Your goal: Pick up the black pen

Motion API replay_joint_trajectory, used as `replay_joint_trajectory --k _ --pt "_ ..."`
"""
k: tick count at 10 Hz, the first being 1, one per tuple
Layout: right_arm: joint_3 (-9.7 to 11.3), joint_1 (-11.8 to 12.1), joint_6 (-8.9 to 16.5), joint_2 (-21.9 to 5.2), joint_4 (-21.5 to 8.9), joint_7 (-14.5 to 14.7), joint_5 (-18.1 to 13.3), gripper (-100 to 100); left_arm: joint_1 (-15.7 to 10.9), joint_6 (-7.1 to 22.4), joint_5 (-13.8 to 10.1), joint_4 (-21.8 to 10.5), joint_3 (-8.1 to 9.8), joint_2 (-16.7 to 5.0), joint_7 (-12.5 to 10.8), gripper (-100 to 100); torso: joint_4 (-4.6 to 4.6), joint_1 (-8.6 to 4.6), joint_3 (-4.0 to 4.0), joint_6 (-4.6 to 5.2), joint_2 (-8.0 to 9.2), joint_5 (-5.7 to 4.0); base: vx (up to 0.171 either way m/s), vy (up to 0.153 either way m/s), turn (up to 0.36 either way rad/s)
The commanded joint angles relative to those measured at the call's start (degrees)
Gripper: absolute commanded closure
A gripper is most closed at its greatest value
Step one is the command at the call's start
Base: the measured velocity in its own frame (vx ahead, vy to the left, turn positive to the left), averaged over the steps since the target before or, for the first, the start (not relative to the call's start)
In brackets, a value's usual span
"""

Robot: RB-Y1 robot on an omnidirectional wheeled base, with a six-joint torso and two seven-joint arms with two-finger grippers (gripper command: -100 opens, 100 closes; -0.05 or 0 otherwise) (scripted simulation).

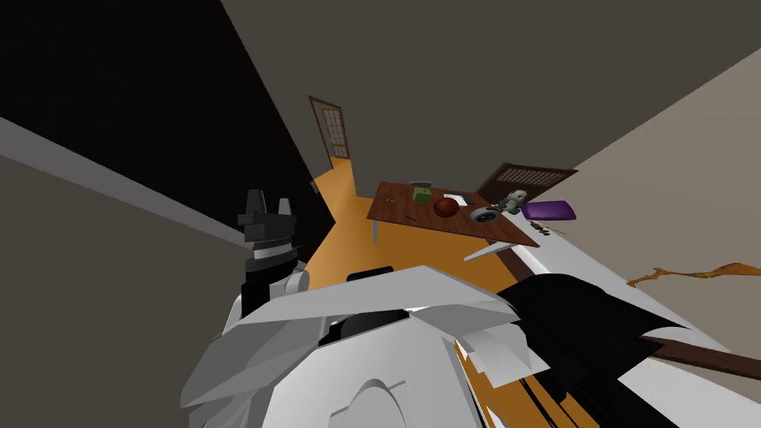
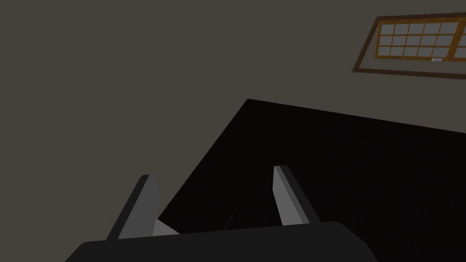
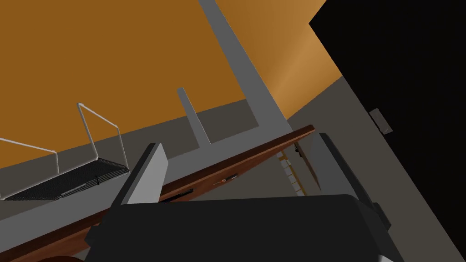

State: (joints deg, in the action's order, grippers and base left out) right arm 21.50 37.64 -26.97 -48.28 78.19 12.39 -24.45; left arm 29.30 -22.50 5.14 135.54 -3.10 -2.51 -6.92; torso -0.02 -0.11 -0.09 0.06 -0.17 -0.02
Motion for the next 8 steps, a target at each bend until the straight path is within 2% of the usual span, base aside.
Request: replay_joint_trajectory --k 1,2,3,5,6,7,8 --pt "1.0 0.0 -0.8 -2.2 -2.9 -0.1 -1.5 -100 0.0 0.0 0.0 0.0 0.00 0.0 0.0 0 0.00 0.00 0.00 0.00 0.00 0.00 0.050 0.031 0.285" --pt "1.0 0.0 -0.8 -2.2 -4.8 -0.1 -1.5 -100 0.0 0.0 0.0 0.0 -0.01 0.0 0.0 0 -0.01 0.05 -0.05 -0.07 -0.09 0.01 0.044 0.027 0.175" --pt "2.0 -0.1 -1.2 -4.0 -6.9 -0.3 -2.8 -100 0.0 0.0 0.0 0.0 0.00 0.0 0.0 0 -0.02 0.05 -0.04 0.00 -0.07 0.01 0.049 0.029 0.298" --pt "2.0 -0.1 -1.2 -4.0 -8.0 -0.3 -2.8 -100 0.0 0.0 0.0 0.0 0.00 0.0 0.0 0 -0.02 0.02 -0.06 0.00 -0.10 0.01 0.036 0.007 0.067" --pt "2.8 -0.2 -1.6 -5.6 -9.7 -0.6 -4.1 -100 0.0 0.0 0.0 0.0 0.00 0.0 0.0 0 0.00 0.00 -0.01 0.02 -0.01 0.00 0.051 0.029 0.316" --pt "2.8 -0.2 -1.6 -5.6 -11.2 -0.6 -4.1 -100 0.0 0.0 0.0 0.0 -0.01 0.0 0.0 0 -0.01 0.06 -0.04 -0.07 -0.09 0.01 0.056 0.007 0.177" --pt "2.8 -0.2 -1.6 -5.6 -11.4 -0.6 -4.1 -100 0.0 0.0 0.0 0.0 0.00 0.0 0.0 0 -0.02 0.01 -0.06 0.00 -0.11 0.00 0.026 -0.004 -0.018"
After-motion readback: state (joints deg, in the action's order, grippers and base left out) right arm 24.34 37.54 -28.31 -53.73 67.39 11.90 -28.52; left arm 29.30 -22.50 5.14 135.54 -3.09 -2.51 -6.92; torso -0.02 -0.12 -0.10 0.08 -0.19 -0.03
